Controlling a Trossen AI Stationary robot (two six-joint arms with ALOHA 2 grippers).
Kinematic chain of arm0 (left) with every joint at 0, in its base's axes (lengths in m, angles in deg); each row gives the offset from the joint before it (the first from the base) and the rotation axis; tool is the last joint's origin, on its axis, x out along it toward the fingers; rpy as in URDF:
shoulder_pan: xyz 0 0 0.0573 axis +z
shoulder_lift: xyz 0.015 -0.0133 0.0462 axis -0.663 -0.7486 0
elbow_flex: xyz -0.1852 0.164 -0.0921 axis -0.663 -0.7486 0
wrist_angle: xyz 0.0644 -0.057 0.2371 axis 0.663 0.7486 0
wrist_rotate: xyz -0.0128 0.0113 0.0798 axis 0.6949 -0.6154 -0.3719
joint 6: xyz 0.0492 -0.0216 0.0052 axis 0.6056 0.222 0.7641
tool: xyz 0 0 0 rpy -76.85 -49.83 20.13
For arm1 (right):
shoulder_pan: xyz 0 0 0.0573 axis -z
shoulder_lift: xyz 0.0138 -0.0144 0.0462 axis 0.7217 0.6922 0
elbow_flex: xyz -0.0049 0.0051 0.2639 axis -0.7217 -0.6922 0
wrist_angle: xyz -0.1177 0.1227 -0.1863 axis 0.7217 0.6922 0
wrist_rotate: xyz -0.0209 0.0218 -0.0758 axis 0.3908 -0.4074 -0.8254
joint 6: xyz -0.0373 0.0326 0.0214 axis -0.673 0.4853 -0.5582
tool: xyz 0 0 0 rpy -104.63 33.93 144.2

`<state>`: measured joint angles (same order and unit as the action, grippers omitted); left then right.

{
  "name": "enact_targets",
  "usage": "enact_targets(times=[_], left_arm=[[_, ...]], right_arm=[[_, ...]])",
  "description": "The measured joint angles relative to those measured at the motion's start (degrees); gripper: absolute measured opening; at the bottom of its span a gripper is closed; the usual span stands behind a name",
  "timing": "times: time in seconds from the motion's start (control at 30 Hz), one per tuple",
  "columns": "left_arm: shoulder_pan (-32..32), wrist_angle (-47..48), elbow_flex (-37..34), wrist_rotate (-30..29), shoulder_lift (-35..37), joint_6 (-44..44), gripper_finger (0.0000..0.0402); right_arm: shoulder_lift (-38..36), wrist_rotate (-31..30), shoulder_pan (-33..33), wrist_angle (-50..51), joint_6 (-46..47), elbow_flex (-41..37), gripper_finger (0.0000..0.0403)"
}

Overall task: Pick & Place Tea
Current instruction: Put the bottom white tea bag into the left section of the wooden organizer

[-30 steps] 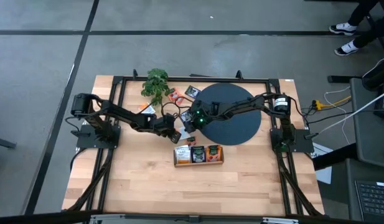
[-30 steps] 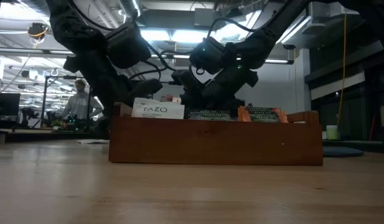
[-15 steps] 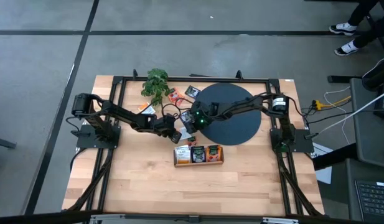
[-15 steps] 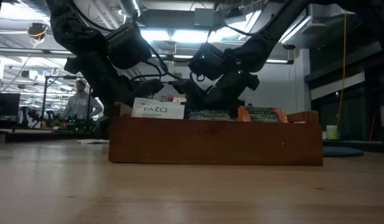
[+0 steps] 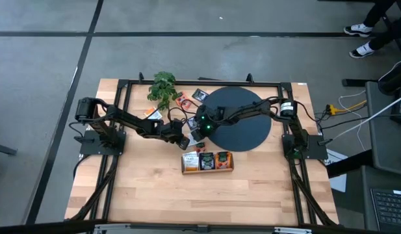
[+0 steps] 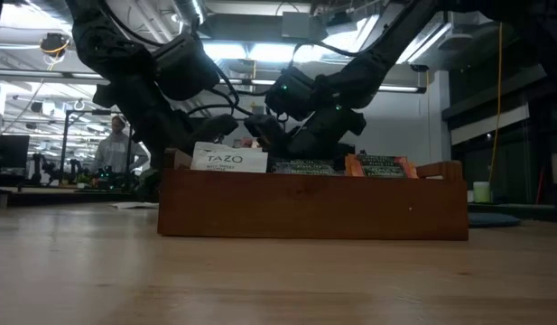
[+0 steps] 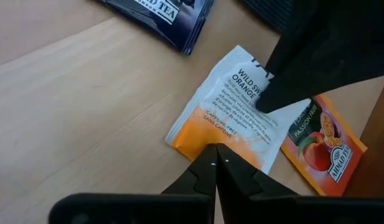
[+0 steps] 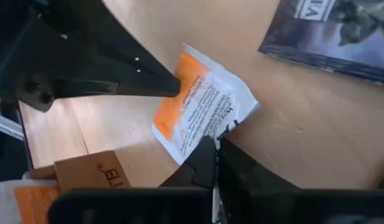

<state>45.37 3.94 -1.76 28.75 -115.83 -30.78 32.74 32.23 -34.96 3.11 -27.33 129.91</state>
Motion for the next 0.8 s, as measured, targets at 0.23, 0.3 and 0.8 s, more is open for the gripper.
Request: enact_targets(times=[0.23,0.3,0.8], left_arm=[[0.02,0.85,-0.16,1.31,2.43,0.77,0.0002],[0.02,2.31,-0.43,1.31,4.01,1.89,0.0003],[0.0,16.79,-0.22,-2.18,23.66,6.11,0.0032]], right_arm=[[0.0,-0.1,-0.01,3.42,-3.79,2.24,0.0011],[0.0,0.05,-0.03,4.02,-4.0,2.6,0.0007],[-0.13,-1.49,0.01,24.26,-25.16,17.5,0.0004]])
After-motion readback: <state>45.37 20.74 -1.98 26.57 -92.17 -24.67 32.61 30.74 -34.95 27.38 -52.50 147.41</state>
